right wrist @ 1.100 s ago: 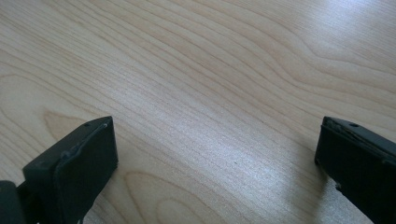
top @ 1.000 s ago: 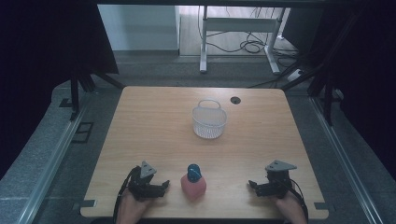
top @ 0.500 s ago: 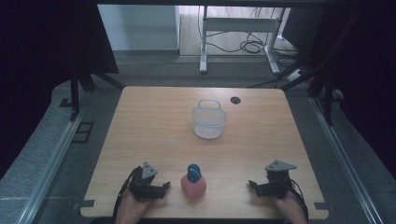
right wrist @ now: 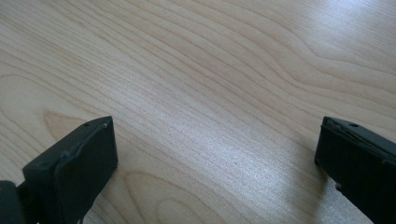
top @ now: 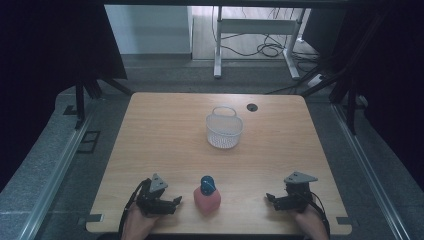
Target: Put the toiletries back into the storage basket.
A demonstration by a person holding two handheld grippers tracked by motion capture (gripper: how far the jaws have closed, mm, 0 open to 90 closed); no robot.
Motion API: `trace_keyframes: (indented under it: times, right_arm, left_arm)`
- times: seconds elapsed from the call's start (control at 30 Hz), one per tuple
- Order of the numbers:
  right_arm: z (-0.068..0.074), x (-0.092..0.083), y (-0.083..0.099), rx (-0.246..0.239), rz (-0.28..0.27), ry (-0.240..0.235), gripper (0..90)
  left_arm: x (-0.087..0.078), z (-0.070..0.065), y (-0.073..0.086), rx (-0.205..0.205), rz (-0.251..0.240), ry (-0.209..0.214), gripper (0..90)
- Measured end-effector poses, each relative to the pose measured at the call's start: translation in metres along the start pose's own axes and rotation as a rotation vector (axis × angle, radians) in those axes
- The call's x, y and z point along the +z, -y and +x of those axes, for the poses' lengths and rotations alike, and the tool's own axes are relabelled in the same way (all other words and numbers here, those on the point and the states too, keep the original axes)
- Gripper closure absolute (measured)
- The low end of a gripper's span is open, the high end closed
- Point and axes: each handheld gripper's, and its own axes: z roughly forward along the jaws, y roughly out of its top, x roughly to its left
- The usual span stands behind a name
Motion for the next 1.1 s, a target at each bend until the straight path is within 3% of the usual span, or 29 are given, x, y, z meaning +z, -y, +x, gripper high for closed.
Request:
trace_keyframes:
  times: [0.73,0.97,1.1]
  right_arm:
    - [0.000,0.000,0.000,0.002,0.000,0.002,0.0]
    - [0.000,0.000,0.000,0.003,0.000,0.002,0.0]
    - [0.000,0.001,-0.001,0.003,0.000,0.004,0.0]
  left_arm:
    - [-0.017,-0.006,-0.006,0.017,-0.027,0.064,17.1]
    - [-0.026,-0.007,-0.010,0.014,-0.047,0.097,16.9]
    - [-0.031,-0.010,-0.013,0.027,-0.046,0.139,16.9]
